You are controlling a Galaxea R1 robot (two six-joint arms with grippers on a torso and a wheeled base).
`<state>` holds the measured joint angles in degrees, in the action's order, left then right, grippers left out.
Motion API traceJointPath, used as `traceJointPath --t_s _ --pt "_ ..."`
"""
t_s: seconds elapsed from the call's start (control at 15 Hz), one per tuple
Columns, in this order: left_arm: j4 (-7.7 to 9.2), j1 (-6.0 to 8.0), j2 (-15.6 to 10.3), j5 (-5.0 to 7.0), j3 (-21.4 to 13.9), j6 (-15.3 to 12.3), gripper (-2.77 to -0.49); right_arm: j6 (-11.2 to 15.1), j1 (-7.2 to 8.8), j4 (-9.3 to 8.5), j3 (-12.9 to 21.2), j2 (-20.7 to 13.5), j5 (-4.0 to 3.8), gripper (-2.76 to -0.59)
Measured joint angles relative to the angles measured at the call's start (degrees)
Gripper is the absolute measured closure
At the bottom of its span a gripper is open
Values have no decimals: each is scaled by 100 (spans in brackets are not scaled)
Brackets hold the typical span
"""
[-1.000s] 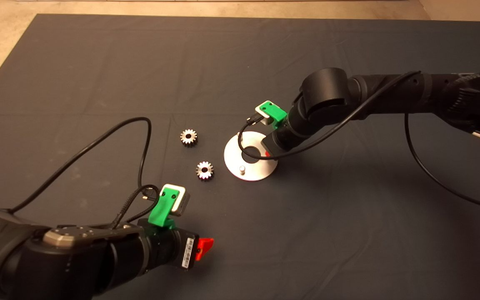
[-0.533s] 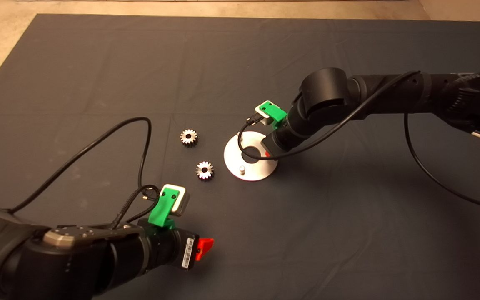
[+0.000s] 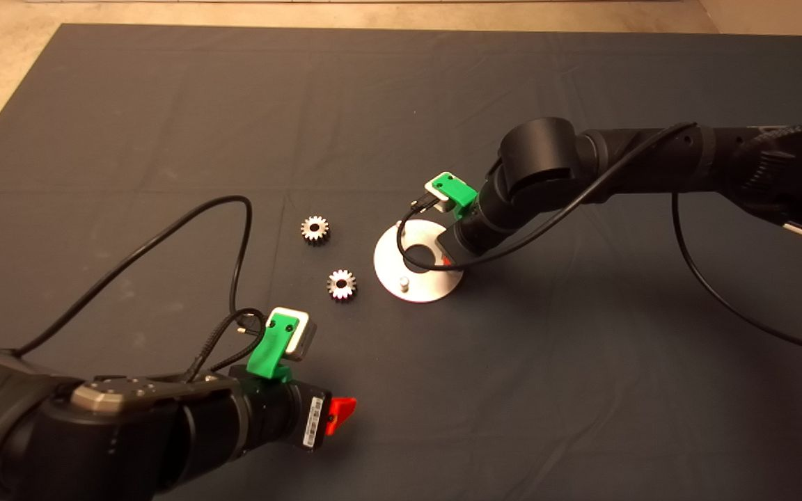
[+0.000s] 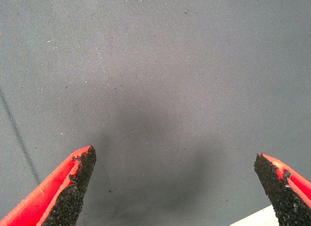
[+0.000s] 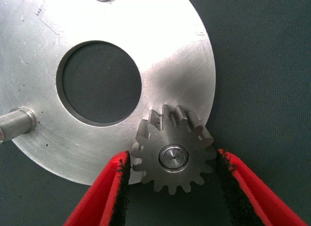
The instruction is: Install three planetary gears onto the carrier pins
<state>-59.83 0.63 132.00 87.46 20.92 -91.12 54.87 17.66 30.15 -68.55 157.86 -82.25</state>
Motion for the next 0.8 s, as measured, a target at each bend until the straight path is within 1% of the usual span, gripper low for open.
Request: traceJointPath --t_s 0.2,0.27,0.33,0.53,0.67,0.73,0.8 --pt "-1 0 0 0 0 0 -235 0 0 -1 -30 6 0 -148" --pt "-1 0 0 0 0 0 -235 0 -2 -2 -35 9 2 -148" --pt "-1 0 0 0 0 0 -235 0 0 -2 -52 9 2 -155" --pt "-4 0 0 0 0 0 -235 0 -4 -2 -69 9 0 -162" --pt "-4 0 0 0 0 0 -235 0 -2 -2 -69 9 2 -177" --pt "-4 0 0 1 0 0 -235 0 -2 -2 -69 9 1 -178" --pt "-4 0 2 0 0 0 -235 0 -2 -2 -69 9 0 -187"
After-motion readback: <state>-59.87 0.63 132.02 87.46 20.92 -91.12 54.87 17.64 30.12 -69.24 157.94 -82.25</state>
